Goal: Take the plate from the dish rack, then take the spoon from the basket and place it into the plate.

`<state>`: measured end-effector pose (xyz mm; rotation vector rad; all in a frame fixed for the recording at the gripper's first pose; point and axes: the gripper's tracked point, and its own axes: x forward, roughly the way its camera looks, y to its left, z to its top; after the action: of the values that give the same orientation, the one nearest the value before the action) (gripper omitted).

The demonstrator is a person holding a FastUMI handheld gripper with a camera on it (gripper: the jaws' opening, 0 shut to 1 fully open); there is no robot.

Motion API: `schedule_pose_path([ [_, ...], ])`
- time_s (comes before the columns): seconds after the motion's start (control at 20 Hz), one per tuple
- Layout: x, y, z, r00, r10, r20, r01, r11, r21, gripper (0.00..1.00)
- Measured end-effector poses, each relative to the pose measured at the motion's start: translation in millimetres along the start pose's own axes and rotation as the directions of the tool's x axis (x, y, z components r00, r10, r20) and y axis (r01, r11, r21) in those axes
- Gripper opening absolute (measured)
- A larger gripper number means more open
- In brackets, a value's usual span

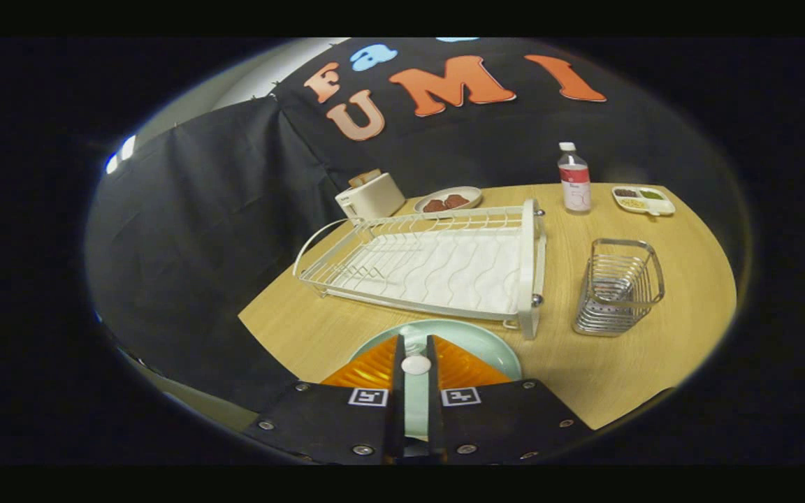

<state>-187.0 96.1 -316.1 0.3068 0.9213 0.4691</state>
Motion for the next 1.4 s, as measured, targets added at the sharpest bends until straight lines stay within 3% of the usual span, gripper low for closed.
schedule_pose_path([
  [0.35, -5, -17, -35, 0.998, -0.035, -0.058, 0.041, 0.994, 0.102, 0.16],
  [0.55, -5, -31, -48, 0.991, -0.082, -0.101, 0.093, 0.99, 0.106, 0.24],
  [0.75, -13, -57, -58, 0.973, -0.198, -0.121, 0.206, 0.977, 0.06, 0.39],
  [0.95, -26, -60, -34, 0.973, -0.225, -0.057, 0.229, 0.97, 0.079, 0.52],
  [1.15, -46, -61, 20, 0.964, -0.257, 0.07, 0.252, 0.965, 0.07, 0.62],
  [1.4, -83, -58, 107, 0.922, -0.284, 0.263, 0.283, 0.958, 0.042, 0.79],
])
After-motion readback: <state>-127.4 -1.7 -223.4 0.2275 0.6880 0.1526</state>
